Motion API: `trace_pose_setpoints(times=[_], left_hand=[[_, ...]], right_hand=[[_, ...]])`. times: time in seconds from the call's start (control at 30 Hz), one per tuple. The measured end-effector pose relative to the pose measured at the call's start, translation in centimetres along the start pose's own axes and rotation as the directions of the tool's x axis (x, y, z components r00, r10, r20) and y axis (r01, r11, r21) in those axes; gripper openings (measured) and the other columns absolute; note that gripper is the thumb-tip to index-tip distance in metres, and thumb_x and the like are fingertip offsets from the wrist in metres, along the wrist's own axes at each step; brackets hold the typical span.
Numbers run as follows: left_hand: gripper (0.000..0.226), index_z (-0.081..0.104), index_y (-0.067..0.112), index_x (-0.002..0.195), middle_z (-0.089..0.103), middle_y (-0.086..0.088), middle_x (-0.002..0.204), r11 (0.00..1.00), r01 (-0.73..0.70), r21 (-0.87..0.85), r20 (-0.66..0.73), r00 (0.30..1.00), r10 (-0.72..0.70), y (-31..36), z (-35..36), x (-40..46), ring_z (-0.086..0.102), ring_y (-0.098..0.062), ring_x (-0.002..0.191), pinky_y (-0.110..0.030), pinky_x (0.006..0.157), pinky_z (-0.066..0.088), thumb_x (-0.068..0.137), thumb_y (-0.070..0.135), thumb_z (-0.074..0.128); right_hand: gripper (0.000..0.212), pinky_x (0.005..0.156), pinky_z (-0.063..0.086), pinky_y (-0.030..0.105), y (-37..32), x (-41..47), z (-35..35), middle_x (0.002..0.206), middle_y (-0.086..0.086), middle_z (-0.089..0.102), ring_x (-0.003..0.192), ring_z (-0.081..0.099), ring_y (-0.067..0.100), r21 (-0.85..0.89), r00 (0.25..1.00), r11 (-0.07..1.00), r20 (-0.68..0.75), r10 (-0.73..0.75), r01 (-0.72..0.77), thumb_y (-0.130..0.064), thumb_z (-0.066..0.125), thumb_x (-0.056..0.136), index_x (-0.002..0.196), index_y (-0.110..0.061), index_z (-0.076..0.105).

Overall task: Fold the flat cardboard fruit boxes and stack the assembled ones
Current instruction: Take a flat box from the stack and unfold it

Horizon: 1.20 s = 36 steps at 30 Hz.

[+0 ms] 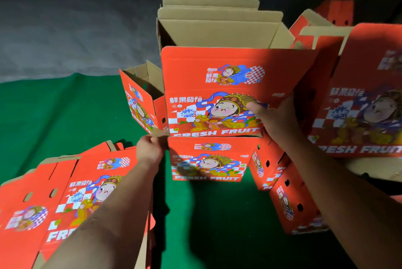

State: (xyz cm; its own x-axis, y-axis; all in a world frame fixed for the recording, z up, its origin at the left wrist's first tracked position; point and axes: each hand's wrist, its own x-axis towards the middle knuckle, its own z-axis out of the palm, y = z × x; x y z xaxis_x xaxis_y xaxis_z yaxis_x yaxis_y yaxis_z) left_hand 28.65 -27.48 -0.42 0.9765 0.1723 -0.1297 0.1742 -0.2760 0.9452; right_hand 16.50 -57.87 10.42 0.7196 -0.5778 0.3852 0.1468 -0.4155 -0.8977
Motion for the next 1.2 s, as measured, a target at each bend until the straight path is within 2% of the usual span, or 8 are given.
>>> trace_pose_setpoints(times=[0.13, 0.37, 0.53, 0.63, 0.8, 0.97, 1.07, 1.2], left_hand=[[0.03, 0.043, 0.016, 0.106, 0.062, -0.014, 0.091, 0.986, -0.121, -0.116, 0.032, 0.992, 0.125, 0.0, -0.8, -0.3, 0.06, -0.031, 0.076, -0.043, 0.072, 0.051, 0.093, 0.012, 0.07], [0.076, 0.04, 0.019, 0.132, 0.046, -0.014, 0.128, 0.991, -0.119, 0.062, 0.321, 0.943, 0.093, -0.4, -1.3, -2.0, 0.043, -0.027, 0.122, -0.043, 0.108, 0.043, 0.077, 0.032, 0.091], [0.012, 0.054, 0.011, 0.108, 0.066, -0.006, 0.096, 0.992, -0.023, -0.123, 0.204, 0.978, 0.048, -0.4, -1.2, -1.6, 0.063, -0.026, 0.086, -0.034, 0.071, 0.055, 0.1, 0.003, 0.06], [0.025, 0.044, 0.015, 0.119, 0.065, -0.012, 0.104, 0.979, 0.077, -0.189, 0.089, 0.994, -0.061, -0.8, -1.3, -1.7, 0.065, -0.03, 0.079, -0.046, 0.077, 0.057, 0.101, 0.01, 0.061], [0.031, 0.048, 0.011, 0.103, 0.046, -0.017, 0.109, 0.902, -0.376, 0.213, -0.013, 0.922, 0.388, -1.1, -1.4, -3.1, 0.042, -0.025, 0.101, -0.037, 0.089, 0.039, 0.085, 0.0, 0.07], [0.054, 0.058, 0.013, 0.12, 0.046, -0.016, 0.118, 0.86, -0.388, 0.33, 0.158, 0.921, 0.355, -1.3, -2.7, -4.3, 0.039, -0.024, 0.119, -0.033, 0.103, 0.034, 0.081, 0.034, 0.087], [0.093, 0.033, 0.008, 0.155, 0.041, -0.02, 0.142, 0.844, -0.438, 0.309, 0.243, 0.895, 0.375, -1.1, -3.5, -4.6, 0.032, -0.033, 0.138, -0.041, 0.117, 0.028, 0.082, 0.03, 0.086], [0.101, 0.024, 0.022, 0.163, 0.042, -0.002, 0.149, 0.778, -0.6, 0.186, 0.301, 0.789, 0.536, 0.2, -5.1, -4.6, 0.036, -0.02, 0.142, -0.04, 0.122, 0.028, 0.082, 0.028, 0.085]], right_hand=[[0.101, 0.103, 0.042, 0.019, -0.1, -0.4, 1.3, 0.134, -0.007, 0.06, 0.119, 0.058, 0.006, -0.055, 0.998, 0.998, -0.061, -0.019, 0.016, -0.035, 0.097, 0.063, 0.145, -0.014, 0.042], [0.092, 0.079, 0.027, -0.012, -0.2, -1.0, 2.5, 0.113, -0.013, 0.055, 0.091, 0.05, -0.024, -0.078, 0.988, 0.996, -0.141, -0.055, 0.045, -0.023, 0.098, 0.063, 0.137, -0.005, 0.047], [0.086, 0.086, 0.034, -0.005, 0.0, -2.3, 0.8, 0.116, -0.026, 0.058, 0.098, 0.051, -0.032, -0.042, 0.996, 0.997, -0.057, -0.069, 0.066, -0.018, 0.093, 0.066, 0.138, -0.016, 0.045], [0.081, 0.09, 0.038, -0.001, 0.8, -3.8, -1.2, 0.118, -0.029, 0.058, 0.104, 0.055, -0.026, -0.074, 0.997, 0.994, 0.014, -0.078, 0.079, -0.025, 0.09, 0.068, 0.135, -0.024, 0.046], [0.078, 0.083, 0.034, -0.006, 1.0, -5.2, -2.0, 0.113, -0.031, 0.056, 0.098, 0.05, -0.033, -0.15, 0.996, 0.984, -0.006, -0.094, 0.092, -0.032, 0.095, 0.066, 0.129, -0.023, 0.051], [0.092, 0.087, 0.035, 0.002, -0.2, -5.4, -0.5, 0.119, -0.016, 0.065, 0.106, 0.06, -0.009, -0.219, 0.999, 0.974, -0.007, -0.053, 0.051, -0.053, 0.082, 0.064, 0.141, -0.015, 0.05], [0.072, 0.086, 0.036, -0.003, 1.5, -5.8, -0.3, 0.109, -0.022, 0.068, 0.098, 0.057, -0.025, -0.218, 0.998, 0.976, 0.065, -0.013, 0.027, -0.039, 0.091, 0.069, 0.131, -0.021, 0.057], [0.076, 0.112, 0.044, 0.034, 2.5, -5.0, -1.9, 0.131, -0.004, 0.067, 0.124, 0.061, 0.008, -0.185, 0.97, 0.982, 0.234, 0.065, -0.021, -0.043, 0.085, 0.074, 0.139, -0.019, 0.052]])
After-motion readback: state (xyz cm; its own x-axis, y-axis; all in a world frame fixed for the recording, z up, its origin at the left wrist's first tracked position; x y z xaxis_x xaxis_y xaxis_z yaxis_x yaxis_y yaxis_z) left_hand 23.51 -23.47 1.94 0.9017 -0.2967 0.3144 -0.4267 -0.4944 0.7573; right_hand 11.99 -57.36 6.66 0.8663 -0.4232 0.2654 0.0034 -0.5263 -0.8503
